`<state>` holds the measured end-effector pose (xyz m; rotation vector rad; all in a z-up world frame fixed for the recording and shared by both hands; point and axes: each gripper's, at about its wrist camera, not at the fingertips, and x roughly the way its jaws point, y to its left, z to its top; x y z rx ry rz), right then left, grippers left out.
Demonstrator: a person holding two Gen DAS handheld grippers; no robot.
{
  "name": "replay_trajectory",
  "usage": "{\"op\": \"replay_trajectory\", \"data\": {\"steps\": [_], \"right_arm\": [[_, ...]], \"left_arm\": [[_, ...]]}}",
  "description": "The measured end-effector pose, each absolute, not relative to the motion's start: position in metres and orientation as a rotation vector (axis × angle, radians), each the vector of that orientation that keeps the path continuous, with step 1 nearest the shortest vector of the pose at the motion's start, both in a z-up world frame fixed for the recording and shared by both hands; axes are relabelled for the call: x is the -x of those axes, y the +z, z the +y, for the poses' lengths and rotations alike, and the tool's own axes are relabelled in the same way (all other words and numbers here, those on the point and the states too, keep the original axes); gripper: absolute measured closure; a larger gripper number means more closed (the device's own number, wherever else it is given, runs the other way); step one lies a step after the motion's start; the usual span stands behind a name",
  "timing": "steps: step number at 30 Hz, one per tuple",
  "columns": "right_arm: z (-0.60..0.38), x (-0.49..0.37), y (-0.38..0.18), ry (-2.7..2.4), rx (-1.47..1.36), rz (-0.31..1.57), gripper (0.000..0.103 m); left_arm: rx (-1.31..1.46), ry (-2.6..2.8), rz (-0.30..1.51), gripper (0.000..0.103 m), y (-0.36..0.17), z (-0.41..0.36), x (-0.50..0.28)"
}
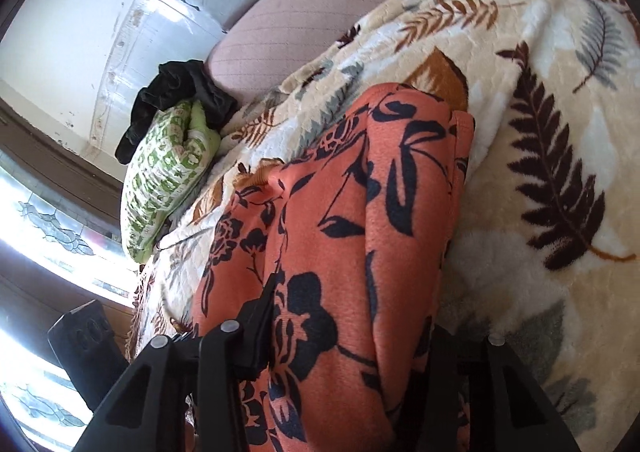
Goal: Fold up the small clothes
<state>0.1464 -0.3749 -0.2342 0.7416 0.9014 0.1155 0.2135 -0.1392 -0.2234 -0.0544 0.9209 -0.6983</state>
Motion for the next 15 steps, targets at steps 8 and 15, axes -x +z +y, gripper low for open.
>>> {"op": "replay_trajectory", "data": {"steps": [8,15], "right_arm": [[-0.335,-0.140,-0.195,0.192,-0.636,0.769,0.058],[-0.292,-0.133,-0.184,0.296,-0.625,0.734,0.058]], "left_arm": [[0.081,-0.632,0.824,0.059,-0.188,-0.097,-0.199],[0.036,-0.553,0.784,0.059,-0.172,-0.049,-0.172]]}}
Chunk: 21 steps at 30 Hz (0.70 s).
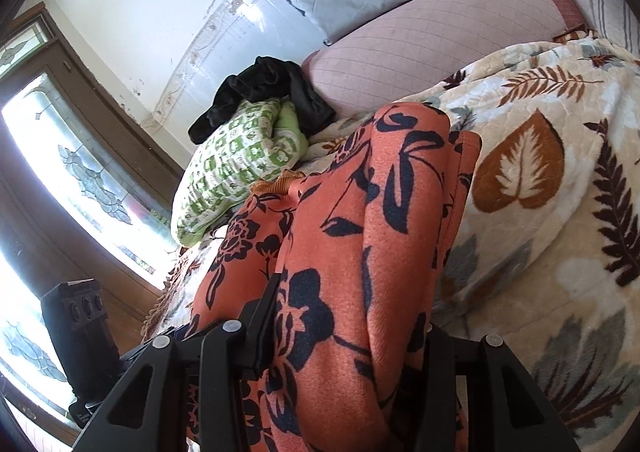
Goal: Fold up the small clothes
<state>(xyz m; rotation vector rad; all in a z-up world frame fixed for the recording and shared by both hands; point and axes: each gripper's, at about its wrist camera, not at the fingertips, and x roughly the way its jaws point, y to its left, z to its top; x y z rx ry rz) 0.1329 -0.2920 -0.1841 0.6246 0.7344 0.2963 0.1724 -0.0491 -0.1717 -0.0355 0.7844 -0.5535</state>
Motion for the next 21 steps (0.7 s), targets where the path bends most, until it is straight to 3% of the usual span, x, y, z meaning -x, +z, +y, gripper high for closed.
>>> {"op": "replay_trajectory", "data": {"steps": [9,21], "right_arm": [[-0.223,-0.122,-0.190,0.367,-0.620,0.762,0.058],[-0.208,-0.101,-0.227,0.304,-0.682,0.819,0.058]], "left_arm": [[0.000,-0.452,0.809,0.059,-0.177,0.002,-0.146],[-0.091,-0.401,0.874,0.059,-0.211,0.005,-0.131]]}}
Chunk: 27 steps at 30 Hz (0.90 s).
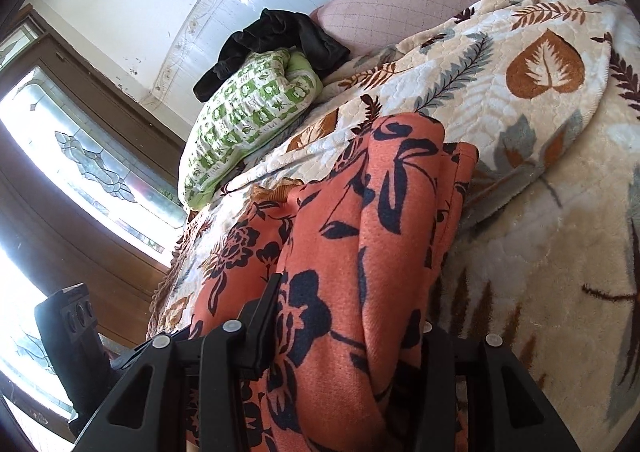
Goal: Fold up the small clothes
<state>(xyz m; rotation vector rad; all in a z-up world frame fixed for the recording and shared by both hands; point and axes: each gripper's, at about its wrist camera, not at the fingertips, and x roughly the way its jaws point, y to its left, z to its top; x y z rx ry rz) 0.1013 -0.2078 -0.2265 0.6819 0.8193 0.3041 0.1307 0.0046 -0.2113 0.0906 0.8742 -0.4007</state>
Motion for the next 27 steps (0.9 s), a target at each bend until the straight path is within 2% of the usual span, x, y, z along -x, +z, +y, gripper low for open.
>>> {"op": "replay_trajectory", "data": {"steps": [27], "right_arm": [[-0.217,-0.096,-0.218,0.288,-0.703,0.773,0.058]], "left_arm": [[-0.115,-0.394,0.826,0.059,-0.205,-0.008,-0.131]]}}
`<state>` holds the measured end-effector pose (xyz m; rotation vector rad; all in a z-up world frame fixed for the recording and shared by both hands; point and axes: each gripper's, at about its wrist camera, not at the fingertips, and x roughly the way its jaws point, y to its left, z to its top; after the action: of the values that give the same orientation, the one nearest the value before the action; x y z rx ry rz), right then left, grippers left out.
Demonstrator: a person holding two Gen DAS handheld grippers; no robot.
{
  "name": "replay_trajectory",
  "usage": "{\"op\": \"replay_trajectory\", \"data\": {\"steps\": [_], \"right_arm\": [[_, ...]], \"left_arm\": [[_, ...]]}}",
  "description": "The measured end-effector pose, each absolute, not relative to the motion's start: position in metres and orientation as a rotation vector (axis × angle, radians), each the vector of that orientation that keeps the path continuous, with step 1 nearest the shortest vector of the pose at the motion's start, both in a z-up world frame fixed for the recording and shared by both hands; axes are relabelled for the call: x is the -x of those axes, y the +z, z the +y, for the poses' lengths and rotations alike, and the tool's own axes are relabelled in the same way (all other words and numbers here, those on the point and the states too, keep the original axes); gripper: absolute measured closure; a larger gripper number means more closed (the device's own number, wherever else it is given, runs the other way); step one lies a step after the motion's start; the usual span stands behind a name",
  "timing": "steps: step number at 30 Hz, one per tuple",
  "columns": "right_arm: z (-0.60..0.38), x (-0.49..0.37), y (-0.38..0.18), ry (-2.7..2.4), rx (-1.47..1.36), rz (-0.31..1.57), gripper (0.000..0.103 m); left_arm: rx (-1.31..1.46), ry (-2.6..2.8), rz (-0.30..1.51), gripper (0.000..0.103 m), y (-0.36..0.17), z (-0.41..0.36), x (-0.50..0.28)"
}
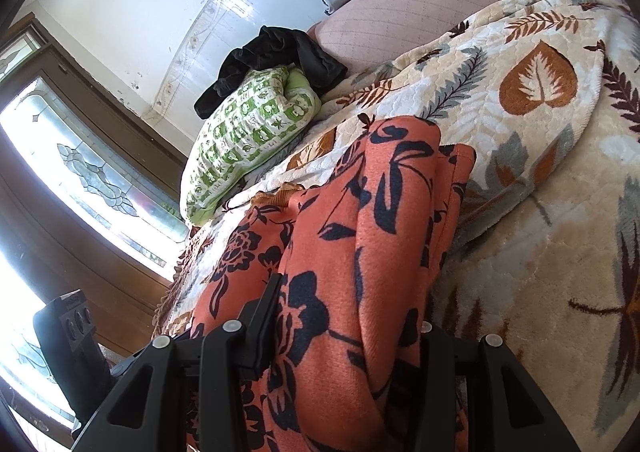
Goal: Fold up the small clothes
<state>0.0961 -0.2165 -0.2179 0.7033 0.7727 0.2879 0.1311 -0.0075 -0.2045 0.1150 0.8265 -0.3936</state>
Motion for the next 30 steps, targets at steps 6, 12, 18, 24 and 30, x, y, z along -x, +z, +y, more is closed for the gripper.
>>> {"op": "replay_trajectory", "data": {"steps": [6,12,18,24,30], "right_arm": [[-0.217,-0.100,-0.225,0.261,-0.717,0.817,0.057],[-0.228,-0.104,-0.240,0.162,-0.751,0.895,0.043],[-0.241,-0.092,-0.223,0.099,-0.716,0.872,0.038],[-0.258,-0.063,-0.187,0.079,-0.663,0.729,0.037],[-0.229,-0.053,-0.153,0.212,-0.561,0.668,0.042]], "left_arm": [[-0.144,-0.366,0.844,0.056,-0.210,-0.010,-0.133],[-0.215,-0.308,0.810,0.048,-0.210,-0.012,-0.128],[-0.208,-0.272,0.777,0.046,-0.202,0.000,-0.128],[-0.187,-0.258,0.758,0.046,-0.198,0.012,-0.129],[-0.150,-0.248,0.753,0.046,-0.196,0.022,-0.133]]}}
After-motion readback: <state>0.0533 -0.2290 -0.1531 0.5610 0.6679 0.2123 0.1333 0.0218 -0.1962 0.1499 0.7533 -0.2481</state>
